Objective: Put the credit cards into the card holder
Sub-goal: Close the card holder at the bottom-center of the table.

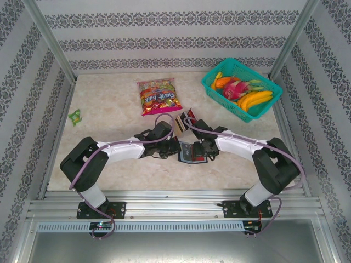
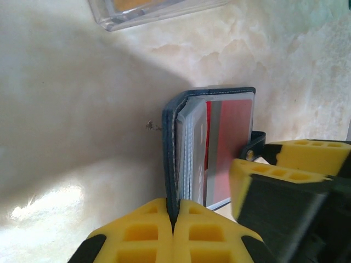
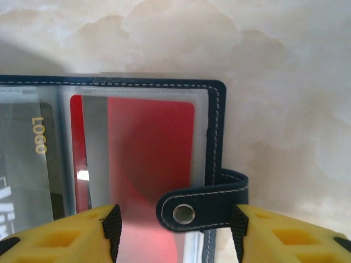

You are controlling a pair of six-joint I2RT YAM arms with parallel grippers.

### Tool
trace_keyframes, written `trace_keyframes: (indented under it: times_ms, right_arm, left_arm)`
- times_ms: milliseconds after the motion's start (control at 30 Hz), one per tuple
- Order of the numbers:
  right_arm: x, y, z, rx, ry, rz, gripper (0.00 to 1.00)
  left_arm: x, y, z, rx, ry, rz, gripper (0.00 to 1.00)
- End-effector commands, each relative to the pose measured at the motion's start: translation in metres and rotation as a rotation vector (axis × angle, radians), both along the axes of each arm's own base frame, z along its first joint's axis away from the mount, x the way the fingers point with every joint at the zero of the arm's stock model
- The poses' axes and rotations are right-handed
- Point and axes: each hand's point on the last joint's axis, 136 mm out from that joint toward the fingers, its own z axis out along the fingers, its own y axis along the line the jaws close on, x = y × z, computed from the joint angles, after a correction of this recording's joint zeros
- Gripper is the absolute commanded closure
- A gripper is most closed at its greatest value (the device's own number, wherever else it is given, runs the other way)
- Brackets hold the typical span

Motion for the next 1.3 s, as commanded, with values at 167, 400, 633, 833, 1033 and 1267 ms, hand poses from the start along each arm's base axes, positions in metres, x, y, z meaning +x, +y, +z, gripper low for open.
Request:
trace_keyframes:
  times_ms: [167,400,633,833,1033,1267]
  right_arm:
    - [0.006,-0.031,0.0,-0.241,-0.039,-0.017,0.51]
    - [0.008,-0.039,0.009,-0.239,-0.074,-0.041,0.66]
    - [0.008,-0.03,0.006,-0.077,-0.046,-0.058,0.98]
    - [0.003,0.003,0.013,0.296,-0.022,-0.077,1.0]
    - [0.003,0.011,0.029,0.498,-0.057,-0.11,1.0]
    - [0.001,0.001,0.025,0.569,-0.059,-0.193,0.98]
  left_arm:
    - [-0.001,-0.001,0.017,0.011,-0.032,-0.024,0.99]
    - [-0.003,0.006,0.017,0.049,-0.033,-0.028,0.99]
    - [-0.002,0.007,0.026,0.081,-0.047,-0.059,0.99]
    - [-0.003,0.002,0.033,0.188,-0.046,-0.138,0.96]
    - [-0.007,-0.027,0.038,0.236,-0.042,-0.234,0.85]
    - [-0.008,-0.079,0.018,0.125,0.018,-0.29,0.6]
